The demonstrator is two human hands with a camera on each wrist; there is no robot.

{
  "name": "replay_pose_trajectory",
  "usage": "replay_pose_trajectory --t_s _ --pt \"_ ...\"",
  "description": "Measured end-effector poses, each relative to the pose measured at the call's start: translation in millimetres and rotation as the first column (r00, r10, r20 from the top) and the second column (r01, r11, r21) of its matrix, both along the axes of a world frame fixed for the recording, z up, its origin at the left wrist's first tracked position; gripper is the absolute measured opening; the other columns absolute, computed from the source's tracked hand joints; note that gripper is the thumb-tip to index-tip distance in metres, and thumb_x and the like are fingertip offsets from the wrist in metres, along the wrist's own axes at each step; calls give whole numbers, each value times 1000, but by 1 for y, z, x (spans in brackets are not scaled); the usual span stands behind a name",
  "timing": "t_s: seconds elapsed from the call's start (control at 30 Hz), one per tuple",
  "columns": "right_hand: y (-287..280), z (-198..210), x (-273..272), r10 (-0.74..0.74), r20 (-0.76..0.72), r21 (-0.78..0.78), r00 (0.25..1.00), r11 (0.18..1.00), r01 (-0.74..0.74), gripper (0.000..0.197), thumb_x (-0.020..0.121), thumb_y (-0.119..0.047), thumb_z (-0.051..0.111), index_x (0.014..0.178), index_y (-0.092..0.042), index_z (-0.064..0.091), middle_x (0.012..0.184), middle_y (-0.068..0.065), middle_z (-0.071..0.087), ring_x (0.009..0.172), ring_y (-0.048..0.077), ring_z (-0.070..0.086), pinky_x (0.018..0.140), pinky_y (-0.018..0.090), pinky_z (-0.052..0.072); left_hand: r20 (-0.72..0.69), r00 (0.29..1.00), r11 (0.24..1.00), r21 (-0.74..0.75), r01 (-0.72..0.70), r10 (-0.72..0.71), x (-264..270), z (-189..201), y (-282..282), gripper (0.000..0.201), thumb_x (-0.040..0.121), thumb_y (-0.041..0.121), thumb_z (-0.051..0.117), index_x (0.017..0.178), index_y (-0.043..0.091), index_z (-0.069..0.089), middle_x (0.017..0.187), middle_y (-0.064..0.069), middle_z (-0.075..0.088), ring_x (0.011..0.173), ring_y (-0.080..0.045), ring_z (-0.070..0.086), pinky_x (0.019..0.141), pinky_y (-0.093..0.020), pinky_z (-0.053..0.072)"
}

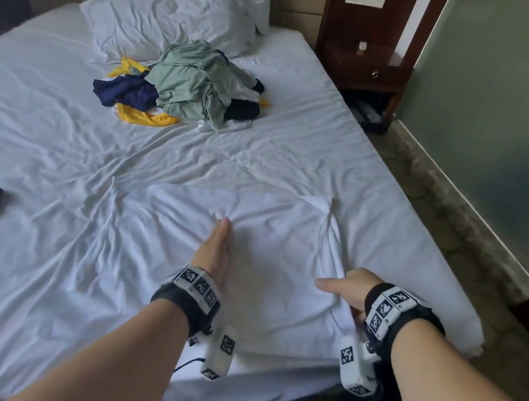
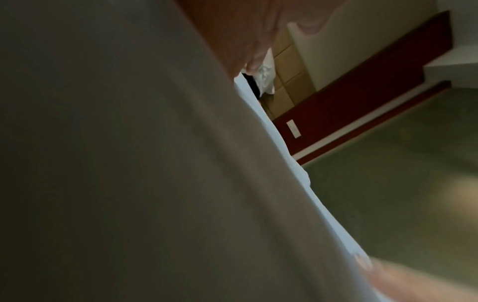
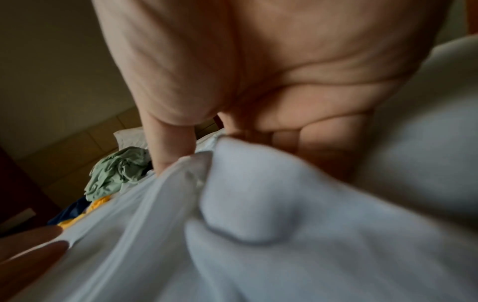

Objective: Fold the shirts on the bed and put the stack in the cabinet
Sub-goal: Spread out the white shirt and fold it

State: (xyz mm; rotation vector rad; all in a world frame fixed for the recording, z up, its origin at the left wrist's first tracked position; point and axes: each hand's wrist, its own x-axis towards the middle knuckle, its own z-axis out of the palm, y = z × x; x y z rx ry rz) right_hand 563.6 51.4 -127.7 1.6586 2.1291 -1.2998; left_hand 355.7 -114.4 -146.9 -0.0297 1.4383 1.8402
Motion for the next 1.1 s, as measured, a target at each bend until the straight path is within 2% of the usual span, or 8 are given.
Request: replay_pose_trajectory --t_s 0.13,0.3,0.4,0.5,0.63,0.8,0.9,1.1 --pt "-1 -15 11 -96 -176 -41 980 995 90 37 78 -31 86 100 -4 73 91 13 74 81 26 69 77 33 53 -39 999 988 -151 20 -26 0 3 2 100 73 75 66 146 9 53 149 -1 54 130 -12 54 112 -24 36" --pt "-6 -20 12 -253 -294 -177 922 962 208 45 73 -32 87 104 -3 72 99 21 73 92 37 70 93 46 55 -124 986 937 -344 64 -113 3 8 2 89 93 77 39 153 11 45 155 -13 46 142 -32 44 121 -42 31" --pt "-16 -4 -1 -329 -373 -237 868 938 253 40 68 -21 84 100 1 73 103 31 71 99 49 69 95 62 52 -28 998 968 -246 53 -62 1 14 1 108 76 91 49 153 15 45 154 -8 48 140 -29 49 119 -49 36" --pt "-27 35 -33 -278 -475 -192 835 959 209 20 79 -12 76 98 -7 74 100 21 75 100 42 71 97 57 53 42 997 988 -139 65 -60 -17 18 3 137 53 101 58 156 13 38 161 -6 39 145 -25 42 122 -47 31" --pt "-56 95 -109 -83 -552 -57 830 996 62 41 59 -26 75 95 -8 71 84 14 65 80 30 65 77 43 53 7 995 990 -100 95 -95 -46 75 -28 90 94 70 51 159 11 29 153 -20 46 137 -39 49 117 -50 39" --pt "-167 119 -214 364 -434 195 824 931 -308 28 80 -26 67 102 -9 65 91 5 68 86 27 66 76 35 53 -19 989 977 -161 141 -146 -104 92 -124 75 95 70 50 132 6 58 122 -19 69 106 -37 71 92 -51 59" --pt "-232 97 -247 452 -352 96 820 888 -449 47 91 -38 67 131 -17 54 113 0 62 96 22 64 80 36 56 84 982 947 -265 184 -168 -117 76 -183 74 85 66 68 128 6 62 124 -21 69 108 -40 70 86 -52 60" --pt "-248 41 -238 483 -189 29 855 873 -487 61 92 -24 57 150 -24 39 90 12 65 62 28 60 52 29 47 -221 898 621 -781 70 -380 -137 33 -223 54 81 39 82 125 11 68 120 -12 71 110 -32 69 95 -39 57"
